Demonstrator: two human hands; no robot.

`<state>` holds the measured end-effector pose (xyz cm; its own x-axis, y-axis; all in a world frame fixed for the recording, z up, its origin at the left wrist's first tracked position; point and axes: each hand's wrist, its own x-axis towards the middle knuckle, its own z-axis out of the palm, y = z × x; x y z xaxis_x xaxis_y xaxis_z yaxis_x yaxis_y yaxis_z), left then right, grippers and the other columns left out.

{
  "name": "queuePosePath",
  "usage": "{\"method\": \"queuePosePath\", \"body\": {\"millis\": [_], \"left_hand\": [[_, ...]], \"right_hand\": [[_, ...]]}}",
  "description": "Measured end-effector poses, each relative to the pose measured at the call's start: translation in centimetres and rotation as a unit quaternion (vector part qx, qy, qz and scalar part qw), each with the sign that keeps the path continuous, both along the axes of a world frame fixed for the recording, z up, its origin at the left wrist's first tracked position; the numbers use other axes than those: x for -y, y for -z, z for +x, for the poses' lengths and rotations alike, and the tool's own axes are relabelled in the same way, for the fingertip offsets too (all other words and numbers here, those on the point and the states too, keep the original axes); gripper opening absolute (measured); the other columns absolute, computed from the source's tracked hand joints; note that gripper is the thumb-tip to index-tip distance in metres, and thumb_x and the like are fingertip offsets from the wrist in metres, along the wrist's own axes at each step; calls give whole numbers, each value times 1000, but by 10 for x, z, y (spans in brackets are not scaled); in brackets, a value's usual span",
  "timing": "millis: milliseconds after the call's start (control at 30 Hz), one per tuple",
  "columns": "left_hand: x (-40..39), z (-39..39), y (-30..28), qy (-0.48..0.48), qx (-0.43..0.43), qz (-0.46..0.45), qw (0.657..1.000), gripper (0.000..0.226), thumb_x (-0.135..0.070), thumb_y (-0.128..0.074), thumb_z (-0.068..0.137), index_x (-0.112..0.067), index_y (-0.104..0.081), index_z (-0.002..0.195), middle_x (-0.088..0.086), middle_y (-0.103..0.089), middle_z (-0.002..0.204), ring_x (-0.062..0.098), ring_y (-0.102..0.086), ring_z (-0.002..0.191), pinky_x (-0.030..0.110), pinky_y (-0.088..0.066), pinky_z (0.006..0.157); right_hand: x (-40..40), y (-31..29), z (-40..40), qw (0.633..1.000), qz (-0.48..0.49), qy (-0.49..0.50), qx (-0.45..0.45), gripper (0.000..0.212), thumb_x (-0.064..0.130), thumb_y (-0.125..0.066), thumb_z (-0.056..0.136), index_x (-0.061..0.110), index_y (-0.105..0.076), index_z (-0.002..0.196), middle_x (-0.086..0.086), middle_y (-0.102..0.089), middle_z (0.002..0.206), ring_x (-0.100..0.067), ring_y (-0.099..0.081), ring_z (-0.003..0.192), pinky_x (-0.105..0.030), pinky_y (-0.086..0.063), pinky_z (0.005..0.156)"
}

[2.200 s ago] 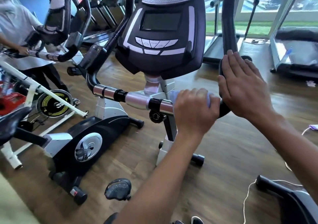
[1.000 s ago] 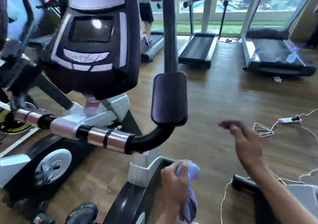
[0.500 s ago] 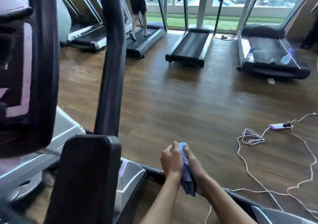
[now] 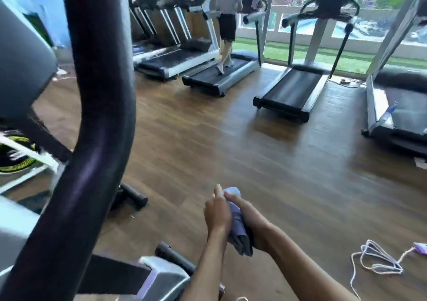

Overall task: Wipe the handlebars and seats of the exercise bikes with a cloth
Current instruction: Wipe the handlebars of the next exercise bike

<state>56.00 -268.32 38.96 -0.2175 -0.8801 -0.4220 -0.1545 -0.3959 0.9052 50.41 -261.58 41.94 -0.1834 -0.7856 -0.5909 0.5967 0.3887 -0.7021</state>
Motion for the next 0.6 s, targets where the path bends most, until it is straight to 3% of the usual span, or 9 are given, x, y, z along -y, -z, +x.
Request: {"method": "queuePosePath", "body": {"millis": [100,167,233,333,467,600], "left_hand": [[67,-42,43,-8,-68,77,995,85,-87,-48,71,-13,-77,103,13,-76,112,29,-70,108,49,-50,106],[88,-58,18,-23,-92,107,990,72,-71,-46,84,-7,-74,98,14,-77,100,28,-72,97,42,-55,97],[105,-69,-7,10,-97,92,991,51,-46,-38,101,-4,-68,96,10,-72,91,24,-68,84,32,-54,78],[138,-92,-14,33,-74,74,994,31,-31,-39,101,-11,-61,92,8,-66,85,21,-64,76,30,-51,67],[200,-118,-9,25,-35,62,997,34,-27,-44,97,-12,-68,78,4,-72,80,19,-68,74,29,-53,67],[273,-151,-7,13,0,47,999,31,-32,-44,92,-17,-61,71,1,-67,77,16,-62,71,27,-49,65]], "right_hand": [[46,-4,-37,1000,10,-7,-22,37,32,-56,104,2,-68,122,-14,-75,102,-21,-75,79,-27,-60,66],[70,-4,-67,998,15,-27,-58,36,30,-60,103,0,-69,120,-18,-76,107,-24,-76,83,-30,-61,70],[94,-9,-92,994,21,-50,-96,37,33,-59,103,0,-71,116,-21,-76,107,-30,-76,94,-36,-60,81],[133,-10,-126,992,20,-70,-106,38,35,-57,103,0,-70,113,-21,-76,106,-32,-75,98,-41,-58,89],[196,-6,-160,992,0,-93,-86,42,35,-56,104,-3,-69,115,-25,-74,108,-34,-74,97,-39,-60,82],[266,2,-202,989,-11,-124,-76,47,40,-57,103,-4,-69,117,-29,-72,110,-45,-68,111,-53,-56,96]]}}
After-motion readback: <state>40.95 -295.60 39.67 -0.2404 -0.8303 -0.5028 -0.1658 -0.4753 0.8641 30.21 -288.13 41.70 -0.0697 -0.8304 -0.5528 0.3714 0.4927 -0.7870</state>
